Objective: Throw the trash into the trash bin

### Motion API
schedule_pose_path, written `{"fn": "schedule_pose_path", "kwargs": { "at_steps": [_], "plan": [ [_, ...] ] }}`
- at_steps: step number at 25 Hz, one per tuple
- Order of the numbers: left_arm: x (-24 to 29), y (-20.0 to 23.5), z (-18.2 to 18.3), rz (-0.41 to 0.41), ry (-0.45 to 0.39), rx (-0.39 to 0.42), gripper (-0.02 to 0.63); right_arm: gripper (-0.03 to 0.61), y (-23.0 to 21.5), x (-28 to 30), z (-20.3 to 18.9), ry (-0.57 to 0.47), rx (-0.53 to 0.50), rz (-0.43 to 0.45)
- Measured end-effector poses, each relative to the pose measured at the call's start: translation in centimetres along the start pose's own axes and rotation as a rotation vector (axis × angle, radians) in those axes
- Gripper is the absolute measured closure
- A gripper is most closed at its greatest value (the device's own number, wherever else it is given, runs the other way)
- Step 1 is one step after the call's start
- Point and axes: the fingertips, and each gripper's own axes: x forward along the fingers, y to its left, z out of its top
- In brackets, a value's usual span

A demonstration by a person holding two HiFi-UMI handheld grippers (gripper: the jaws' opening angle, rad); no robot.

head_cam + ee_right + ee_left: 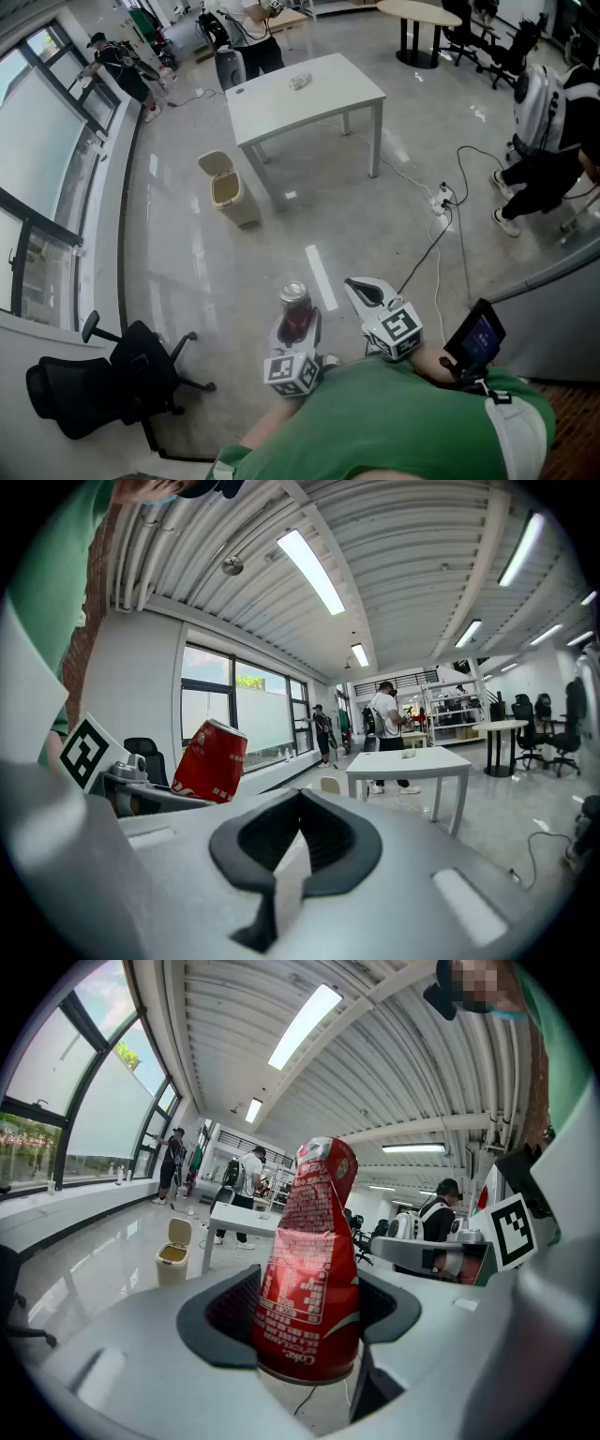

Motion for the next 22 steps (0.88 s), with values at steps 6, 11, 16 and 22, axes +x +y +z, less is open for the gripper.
{"fn": "schedule_pose_path", "kwargs": {
  "at_steps": [6, 11, 16, 22],
  "plan": [
    [-0.07, -0.5, 0.52, 0.006, 0.003, -0.004, 0.337, 0.575, -0.2, -0.14, 0.0, -0.001, 0.002, -0.001],
    [0.05, -0.47, 0.32, 0.005, 0.002, -0.004, 0.337, 0.575, -0.27, -0.11, -0.07, -0.001, 0.001, -0.003],
    [0.04, -0.37, 0.26, 0.005, 0.002, -0.005, 0.337, 0.575, -0.13, -0.14, 0.12, -0.006, 0.008, 0.006],
    [-0.11, -0.09, 0.48, 0.01, 0.001, -0.008, 0.337, 0.575, 0.2, 0.02, 0.19, -0.008, 0.009, 0.011]
  ]
}}
